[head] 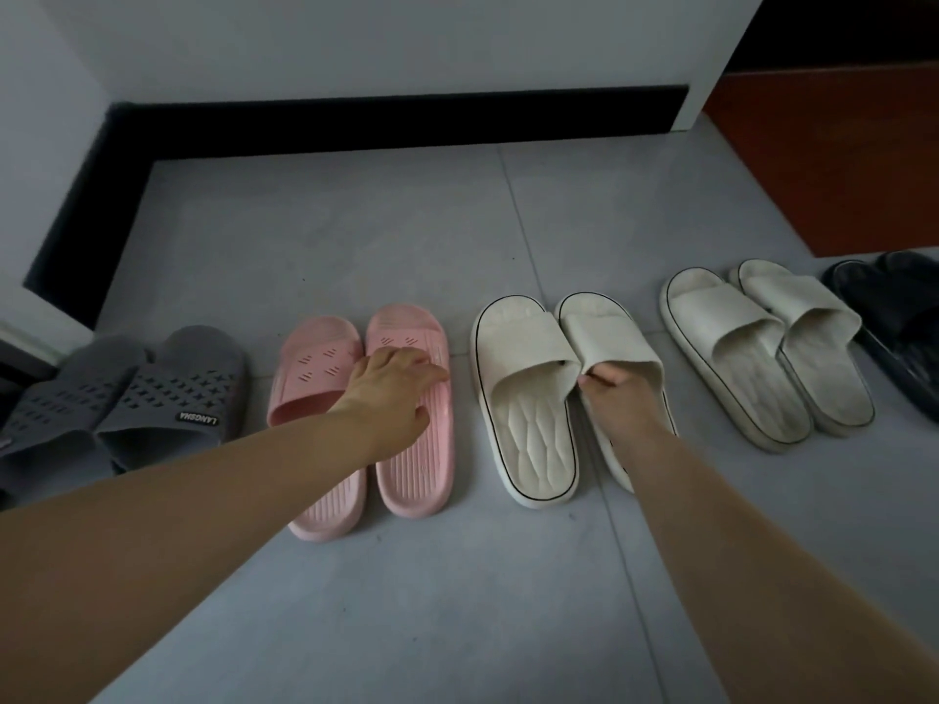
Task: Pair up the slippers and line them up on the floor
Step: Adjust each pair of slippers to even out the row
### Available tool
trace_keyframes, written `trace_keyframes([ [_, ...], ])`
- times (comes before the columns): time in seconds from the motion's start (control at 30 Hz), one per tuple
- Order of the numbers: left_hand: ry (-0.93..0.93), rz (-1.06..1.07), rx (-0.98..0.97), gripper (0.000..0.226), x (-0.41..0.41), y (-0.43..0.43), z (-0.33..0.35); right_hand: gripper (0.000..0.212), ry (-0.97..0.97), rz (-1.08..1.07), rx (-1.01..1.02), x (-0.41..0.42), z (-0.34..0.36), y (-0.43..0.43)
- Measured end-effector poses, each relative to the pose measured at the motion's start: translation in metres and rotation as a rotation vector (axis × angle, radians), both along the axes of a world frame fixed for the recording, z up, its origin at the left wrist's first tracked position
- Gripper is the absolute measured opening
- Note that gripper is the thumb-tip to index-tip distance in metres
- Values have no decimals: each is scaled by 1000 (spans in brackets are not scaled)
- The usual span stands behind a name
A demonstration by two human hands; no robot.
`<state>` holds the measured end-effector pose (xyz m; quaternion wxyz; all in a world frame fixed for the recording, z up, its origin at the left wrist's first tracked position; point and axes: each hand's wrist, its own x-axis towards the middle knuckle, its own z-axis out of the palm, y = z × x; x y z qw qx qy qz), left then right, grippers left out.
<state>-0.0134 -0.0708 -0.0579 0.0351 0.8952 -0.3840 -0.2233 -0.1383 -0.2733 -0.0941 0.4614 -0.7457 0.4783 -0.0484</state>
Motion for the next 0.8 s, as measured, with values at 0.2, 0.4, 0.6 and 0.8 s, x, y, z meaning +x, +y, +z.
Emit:
trace_keyframes([
  [0.2, -44, -53, 58, 54, -9, -12, 6, 20, -10, -35, 10, -15, 10, -23],
  [0.4, -89, -83, -80, 59, 2, -66, 36, 25, 492, 196, -335, -42, 91, -156],
  [0.6, 256, 79, -377, 50, -36, -156, 42, 30, 661, 790, -474, -96, 125, -200],
  [0.8, 404, 281, -511, 33, -110, -236, 14, 29, 439, 886, -457, -110, 81, -253],
])
